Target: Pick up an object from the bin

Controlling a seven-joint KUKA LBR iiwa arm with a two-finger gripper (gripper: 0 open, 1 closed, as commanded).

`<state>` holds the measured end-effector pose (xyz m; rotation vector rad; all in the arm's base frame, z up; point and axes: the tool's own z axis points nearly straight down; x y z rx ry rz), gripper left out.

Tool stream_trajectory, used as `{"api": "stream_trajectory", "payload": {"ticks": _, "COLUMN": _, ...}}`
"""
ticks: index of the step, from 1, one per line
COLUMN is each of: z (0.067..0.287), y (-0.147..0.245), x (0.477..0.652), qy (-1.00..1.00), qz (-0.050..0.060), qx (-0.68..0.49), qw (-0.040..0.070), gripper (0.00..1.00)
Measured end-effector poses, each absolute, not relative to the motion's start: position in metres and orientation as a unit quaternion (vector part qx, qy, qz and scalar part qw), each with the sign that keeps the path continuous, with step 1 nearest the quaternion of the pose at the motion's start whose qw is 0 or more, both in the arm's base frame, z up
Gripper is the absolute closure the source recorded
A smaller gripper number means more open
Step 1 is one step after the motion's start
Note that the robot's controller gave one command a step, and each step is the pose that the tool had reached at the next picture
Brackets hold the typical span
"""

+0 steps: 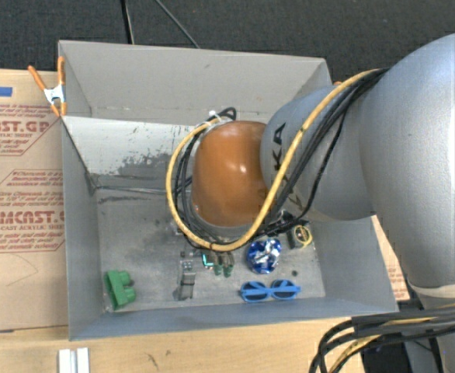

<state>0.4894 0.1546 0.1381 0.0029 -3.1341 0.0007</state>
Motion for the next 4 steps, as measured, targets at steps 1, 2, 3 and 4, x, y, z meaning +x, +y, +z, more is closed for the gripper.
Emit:
{"api": "stream_trajectory", "payload": {"ticks": 1, "z": 0.076, "y": 0.184, "x": 0.486, "qy": -0.998, "qz": 0.0, "qx": 0.055, "qw": 0.001, "gripper": 0.0}}
{"api": "stream_trajectory", "payload": {"ticks": 2, "z": 0.074, "y": 0.246, "x": 0.491, "qy": -0.993, "qz": -0.001, "qx": 0.121, "qw": -0.001, "gripper": 0.0}}
{"api": "stream_trajectory", "payload": {"ticks": 3, "z": 0.074, "y": 0.243, "x": 0.491, "qy": -0.993, "qz": 0.0, "qx": 0.119, "qw": 0.0, "gripper": 1.0}}
{"api": "stream_trajectory", "payload": {"ticks": 4, "z": 0.301, "y": 0.22, "x": 0.491, "qy": -0.99, "qz": -0.001, "qx": 0.143, "qw": -0.005, "gripper": 1.0}}
